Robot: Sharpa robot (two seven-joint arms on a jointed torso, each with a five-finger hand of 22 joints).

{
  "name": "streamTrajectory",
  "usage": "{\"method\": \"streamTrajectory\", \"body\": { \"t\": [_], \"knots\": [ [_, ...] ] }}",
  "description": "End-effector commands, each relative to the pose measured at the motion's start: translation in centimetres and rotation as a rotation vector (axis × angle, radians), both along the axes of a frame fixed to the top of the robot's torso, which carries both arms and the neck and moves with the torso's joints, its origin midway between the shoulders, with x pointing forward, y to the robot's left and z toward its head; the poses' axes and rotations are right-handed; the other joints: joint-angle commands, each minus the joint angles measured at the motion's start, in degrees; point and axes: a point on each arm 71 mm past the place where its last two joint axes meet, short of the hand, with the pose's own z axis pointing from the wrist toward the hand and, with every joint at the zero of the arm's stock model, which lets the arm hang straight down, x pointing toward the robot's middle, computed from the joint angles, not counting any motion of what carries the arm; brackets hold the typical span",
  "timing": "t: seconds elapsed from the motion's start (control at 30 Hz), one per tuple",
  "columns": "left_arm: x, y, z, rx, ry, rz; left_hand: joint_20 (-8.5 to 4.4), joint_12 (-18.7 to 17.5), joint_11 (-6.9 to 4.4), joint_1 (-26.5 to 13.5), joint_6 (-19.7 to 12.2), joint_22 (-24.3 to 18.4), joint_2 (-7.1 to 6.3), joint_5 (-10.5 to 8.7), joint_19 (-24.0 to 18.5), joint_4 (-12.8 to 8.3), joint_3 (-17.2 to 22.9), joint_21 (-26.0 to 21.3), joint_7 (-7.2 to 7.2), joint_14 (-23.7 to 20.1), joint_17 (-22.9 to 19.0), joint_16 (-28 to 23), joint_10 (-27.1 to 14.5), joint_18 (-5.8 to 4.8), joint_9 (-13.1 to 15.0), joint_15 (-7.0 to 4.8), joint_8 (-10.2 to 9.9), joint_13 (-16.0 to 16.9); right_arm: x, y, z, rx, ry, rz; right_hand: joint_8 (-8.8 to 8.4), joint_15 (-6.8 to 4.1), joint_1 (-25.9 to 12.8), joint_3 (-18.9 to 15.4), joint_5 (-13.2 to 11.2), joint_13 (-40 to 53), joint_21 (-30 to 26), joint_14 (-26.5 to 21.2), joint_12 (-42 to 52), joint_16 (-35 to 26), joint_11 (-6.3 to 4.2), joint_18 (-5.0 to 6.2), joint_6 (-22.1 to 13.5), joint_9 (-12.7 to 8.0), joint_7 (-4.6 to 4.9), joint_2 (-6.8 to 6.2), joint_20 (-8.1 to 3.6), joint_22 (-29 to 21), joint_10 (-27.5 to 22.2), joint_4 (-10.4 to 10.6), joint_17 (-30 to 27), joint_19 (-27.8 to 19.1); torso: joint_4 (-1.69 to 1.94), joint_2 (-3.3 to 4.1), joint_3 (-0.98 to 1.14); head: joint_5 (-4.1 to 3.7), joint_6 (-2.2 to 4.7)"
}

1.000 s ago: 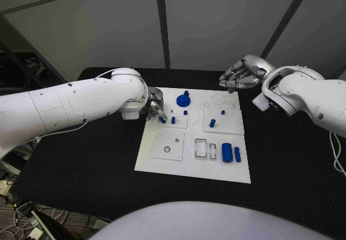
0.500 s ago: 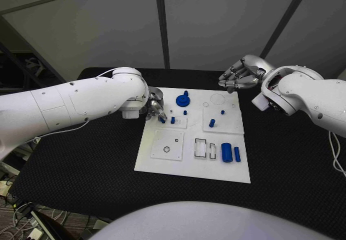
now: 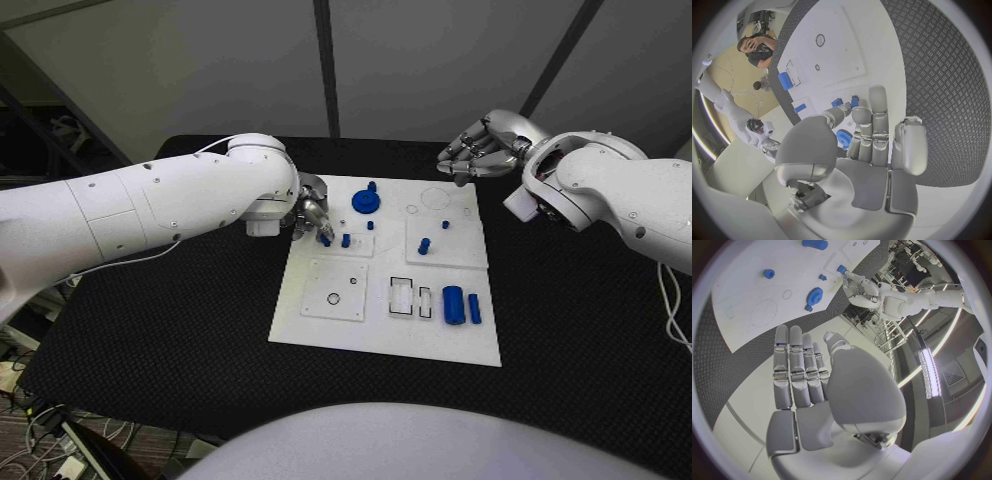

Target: Assemble the parts on the task board

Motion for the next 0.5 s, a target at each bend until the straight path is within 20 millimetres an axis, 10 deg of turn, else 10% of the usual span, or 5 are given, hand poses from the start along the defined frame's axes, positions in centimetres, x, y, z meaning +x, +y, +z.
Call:
{"method": "streamTrajectory", "body": {
  "t": [0.03, 0.5],
  "knots": [
    [-0.31, -0.34, -0.49, 0.007, 0.026, -0.016, -0.33, -0.47, -0.28, -0.87, 0.8, 12.09, -0.04, -0.25, 1.63, 0.35, -0.86, 0.36, -0.66, -0.04, 0.07, 0.21, -0.38, -1.22, 0.09, -0.37, -0.18, -0.47, 0.0, 0.08, 0.14, 0.005, -0.004, 0.009, 0.28, 0.09, -0.14, 0.18, 0.36, 0.09, -0.38, -0.45, 0.09, -0.23, -0.04, 0.62, -0.56, 0.05, 0.03, 0.23, 0.25, -0.09, -0.39, 0.2, 0.1, 0.17, 0.0, 0.0, 0.02, -0.06, 0.0],
    [-0.2, -0.44, -0.45, 0.0, 0.014, -0.007, -0.49, -0.08, -0.43, -4.03, 2.23, 12.32, -0.33, -0.34, 2.03, 2.32, -4.25, 1.11, -0.87, -0.03, 0.14, 0.27, 0.21, -1.39, -0.03, -0.51, -1.09, 0.13, -0.02, 0.04, 0.16, 0.005, -0.005, 0.008, 0.31, 0.12, -0.23, 0.18, 0.7, 0.21, -0.48, -0.49, 0.1, -0.29, -0.01, 0.61, -0.62, 0.04, 0.06, 0.15, 0.26, -0.16, -0.47, 0.26, 0.27, 0.22, -0.01, 0.01, 0.0, -0.13, 0.0]
  ]
}}
